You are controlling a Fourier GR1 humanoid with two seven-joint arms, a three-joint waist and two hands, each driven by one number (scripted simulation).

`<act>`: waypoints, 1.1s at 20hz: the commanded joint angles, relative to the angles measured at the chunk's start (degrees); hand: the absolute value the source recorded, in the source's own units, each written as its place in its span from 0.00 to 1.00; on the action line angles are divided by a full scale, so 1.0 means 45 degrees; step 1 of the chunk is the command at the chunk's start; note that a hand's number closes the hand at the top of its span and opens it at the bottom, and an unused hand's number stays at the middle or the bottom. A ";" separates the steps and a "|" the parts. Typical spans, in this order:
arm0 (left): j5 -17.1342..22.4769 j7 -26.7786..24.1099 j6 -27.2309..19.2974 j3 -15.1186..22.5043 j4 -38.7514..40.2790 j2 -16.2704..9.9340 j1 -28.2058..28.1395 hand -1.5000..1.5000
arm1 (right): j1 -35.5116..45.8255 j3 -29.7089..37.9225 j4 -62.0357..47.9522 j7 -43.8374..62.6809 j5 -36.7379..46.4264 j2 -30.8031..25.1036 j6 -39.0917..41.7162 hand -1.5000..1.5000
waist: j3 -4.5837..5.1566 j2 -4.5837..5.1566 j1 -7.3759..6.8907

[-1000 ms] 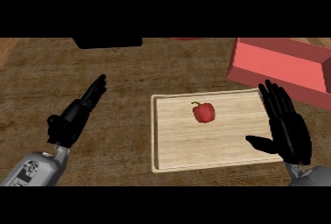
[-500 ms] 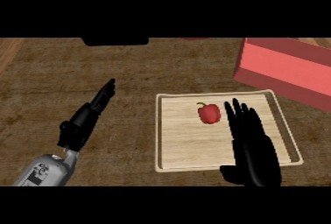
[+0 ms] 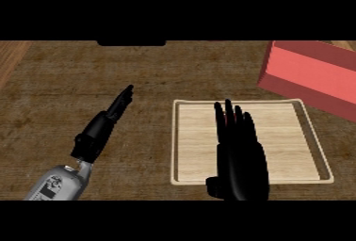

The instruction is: Pick the bell pepper from the tray and place it in the cardboard box

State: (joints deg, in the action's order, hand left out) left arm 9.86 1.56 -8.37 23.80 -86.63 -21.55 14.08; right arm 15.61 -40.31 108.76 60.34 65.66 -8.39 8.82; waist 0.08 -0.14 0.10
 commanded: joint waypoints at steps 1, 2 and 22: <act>-0.0270 0.0670 0.0097 -0.0253 -0.0065 0.0335 0.0356 0.50 | 0.0444 0.0581 -0.0789 0.0686 0.0151 0.0732 0.1286 0.00 | -0.0016 0.0027 -0.0030; -0.0011 -0.0291 0.0564 -0.0629 0.0437 0.0042 -0.0015 0.50 | 0.0692 0.0162 -0.1675 0.1101 0.0743 0.1530 0.0953 0.00 | -0.0010 0.0039 -0.0067; -0.1847 0.0065 0.1965 -0.2059 0.0180 0.1591 -0.0507 0.50 | 0.0024 0.2252 -0.4215 -0.1510 0.1598 0.1848 -0.0630 0.00 | -0.0018 0.0029 -0.0046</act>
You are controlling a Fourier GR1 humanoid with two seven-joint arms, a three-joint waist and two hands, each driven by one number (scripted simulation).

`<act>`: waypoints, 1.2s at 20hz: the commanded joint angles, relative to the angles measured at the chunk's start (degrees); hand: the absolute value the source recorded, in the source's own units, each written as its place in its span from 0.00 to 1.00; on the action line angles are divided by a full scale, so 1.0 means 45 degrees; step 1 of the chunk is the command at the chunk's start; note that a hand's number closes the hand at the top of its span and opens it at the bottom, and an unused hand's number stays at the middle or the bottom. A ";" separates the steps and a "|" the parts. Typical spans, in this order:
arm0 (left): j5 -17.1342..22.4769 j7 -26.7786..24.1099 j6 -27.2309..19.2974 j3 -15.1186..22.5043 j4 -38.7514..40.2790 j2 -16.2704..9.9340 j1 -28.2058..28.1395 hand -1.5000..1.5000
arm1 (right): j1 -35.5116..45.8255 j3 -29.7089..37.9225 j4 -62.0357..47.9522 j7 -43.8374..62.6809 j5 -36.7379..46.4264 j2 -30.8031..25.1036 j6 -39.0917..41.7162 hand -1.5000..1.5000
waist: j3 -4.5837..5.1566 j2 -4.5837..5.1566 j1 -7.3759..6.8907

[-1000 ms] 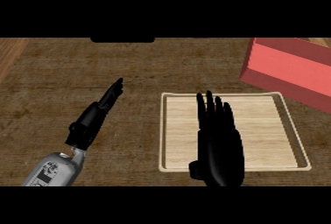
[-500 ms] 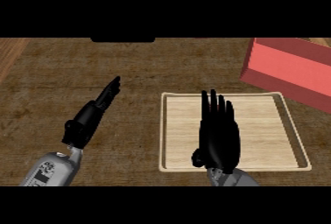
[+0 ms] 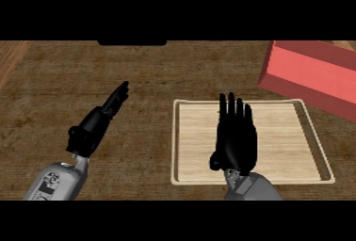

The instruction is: Pick the bell pepper from the tray and place it in the cardboard box

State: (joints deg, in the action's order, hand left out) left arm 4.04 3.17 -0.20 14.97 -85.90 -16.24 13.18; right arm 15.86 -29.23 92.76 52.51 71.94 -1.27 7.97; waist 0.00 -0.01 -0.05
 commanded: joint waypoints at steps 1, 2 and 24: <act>-0.0381 0.0890 0.0097 -0.0375 -0.0898 0.0306 -0.0014 0.50 | -0.0058 0.0730 -0.0640 -0.0707 -0.0019 0.0101 -0.0247 0.00 | -0.0002 -0.0005 -0.0010; -0.0622 0.0450 0.0307 -0.0440 -0.0245 0.0568 0.0129 0.50 | 0.0003 0.0488 -0.0407 -0.0483 0.0118 0.0269 0.0380 0.00 | -0.0001 -0.0002 0.0008; -0.1664 0.0160 0.1158 -0.1287 -0.0165 0.1514 -0.0319 0.50 | -0.0125 0.1385 -0.3054 -0.1360 0.0184 -0.0256 -0.1038 0.00 | -0.0001 0.0008 0.0008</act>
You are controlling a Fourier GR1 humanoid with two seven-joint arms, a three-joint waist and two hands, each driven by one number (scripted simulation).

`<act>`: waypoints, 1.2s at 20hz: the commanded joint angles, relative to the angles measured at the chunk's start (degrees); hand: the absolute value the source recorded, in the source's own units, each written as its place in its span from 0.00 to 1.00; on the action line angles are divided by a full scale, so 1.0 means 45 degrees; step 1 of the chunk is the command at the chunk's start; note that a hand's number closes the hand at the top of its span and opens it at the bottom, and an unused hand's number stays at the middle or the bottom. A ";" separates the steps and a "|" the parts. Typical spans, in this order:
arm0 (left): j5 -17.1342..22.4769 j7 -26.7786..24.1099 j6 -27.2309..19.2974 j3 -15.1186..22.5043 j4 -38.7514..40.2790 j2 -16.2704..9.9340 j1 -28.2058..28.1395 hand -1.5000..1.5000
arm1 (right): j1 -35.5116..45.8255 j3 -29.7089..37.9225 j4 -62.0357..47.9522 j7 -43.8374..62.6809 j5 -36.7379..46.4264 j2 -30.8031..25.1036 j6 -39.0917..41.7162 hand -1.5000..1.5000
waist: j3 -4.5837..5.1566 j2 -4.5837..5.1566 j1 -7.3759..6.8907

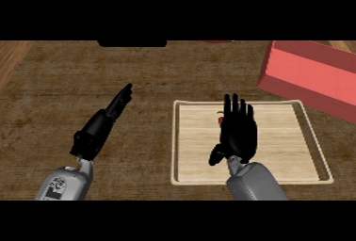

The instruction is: Pick the bell pepper from the tray and place it in the cardboard box

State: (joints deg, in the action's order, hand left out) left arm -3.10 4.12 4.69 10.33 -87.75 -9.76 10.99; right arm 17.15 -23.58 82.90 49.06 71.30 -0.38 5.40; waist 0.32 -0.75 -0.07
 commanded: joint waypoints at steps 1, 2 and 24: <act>-0.0231 0.0062 0.0073 -0.0016 -0.0016 0.0200 0.0189 0.50 | -0.0300 0.0309 -0.0696 -0.0541 0.0248 -0.0550 -0.0038 0.00 | -0.0072 0.0166 0.0014; -0.0142 0.0163 0.0200 -0.0180 -0.0335 0.0002 0.0085 0.50 | -0.0533 0.0060 -0.1470 -0.0606 0.0585 -0.0225 -0.1049 0.00 | -0.0074 0.0171 -0.0023; -0.1024 0.0560 -0.0223 0.0137 -0.0484 0.1225 -0.0073 0.50 | -0.0076 0.3870 -0.1105 -0.6956 -0.2313 -0.4397 -0.0379 1.00 | -0.0074 0.0159 0.0022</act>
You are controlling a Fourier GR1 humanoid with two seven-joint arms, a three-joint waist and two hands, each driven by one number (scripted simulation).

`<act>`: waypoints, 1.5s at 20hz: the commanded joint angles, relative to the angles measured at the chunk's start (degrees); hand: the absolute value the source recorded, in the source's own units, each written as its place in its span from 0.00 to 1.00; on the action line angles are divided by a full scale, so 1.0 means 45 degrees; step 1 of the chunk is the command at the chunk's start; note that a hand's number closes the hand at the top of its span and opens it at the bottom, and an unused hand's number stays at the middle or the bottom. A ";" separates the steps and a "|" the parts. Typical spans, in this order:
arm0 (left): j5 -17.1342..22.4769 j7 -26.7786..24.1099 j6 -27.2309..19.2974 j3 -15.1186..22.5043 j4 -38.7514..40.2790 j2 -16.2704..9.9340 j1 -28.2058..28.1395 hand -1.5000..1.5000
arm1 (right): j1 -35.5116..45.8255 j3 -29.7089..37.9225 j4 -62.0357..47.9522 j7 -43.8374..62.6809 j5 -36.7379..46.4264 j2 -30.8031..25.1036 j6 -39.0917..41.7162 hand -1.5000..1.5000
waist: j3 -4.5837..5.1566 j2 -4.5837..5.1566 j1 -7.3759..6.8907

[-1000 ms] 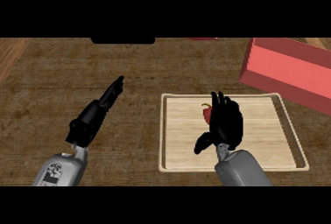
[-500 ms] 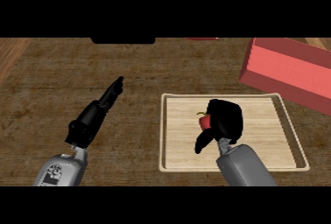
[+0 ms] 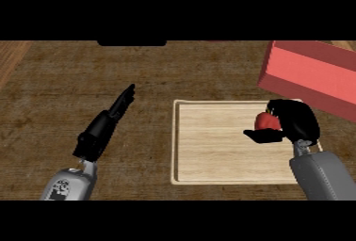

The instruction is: Pick the bell pepper from the tray and place it in the cardboard box

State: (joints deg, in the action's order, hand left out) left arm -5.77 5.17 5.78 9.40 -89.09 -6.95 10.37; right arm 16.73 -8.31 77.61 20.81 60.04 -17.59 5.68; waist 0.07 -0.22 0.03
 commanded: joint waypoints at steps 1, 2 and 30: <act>0.0123 -0.0145 0.0281 -0.0169 0.0018 -0.0089 -0.0285 0.50 | -0.0163 0.0674 0.1087 -0.0317 0.0202 -0.0981 -0.0167 1.00 | -0.0012 0.0028 0.0039; -0.0083 -0.0788 0.0086 -0.0391 0.1356 0.0090 0.0505 0.50 | 0.0149 0.0601 0.0757 -0.0342 0.0608 -0.0909 -0.0709 1.00 | -0.0010 0.0060 0.0077; -0.0108 0.0527 0.0813 -0.0568 -0.1395 -0.0029 -0.0747 0.50 | 0.2880 0.5402 0.8031 0.3400 -0.2771 -0.1943 0.4361 1.00 | -0.0014 0.0036 -0.0087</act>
State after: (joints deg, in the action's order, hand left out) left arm -6.63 4.73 8.67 6.84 -90.72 -6.59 8.69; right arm 26.40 12.06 118.54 37.04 49.05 -24.17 25.26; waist 0.03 -0.05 -0.12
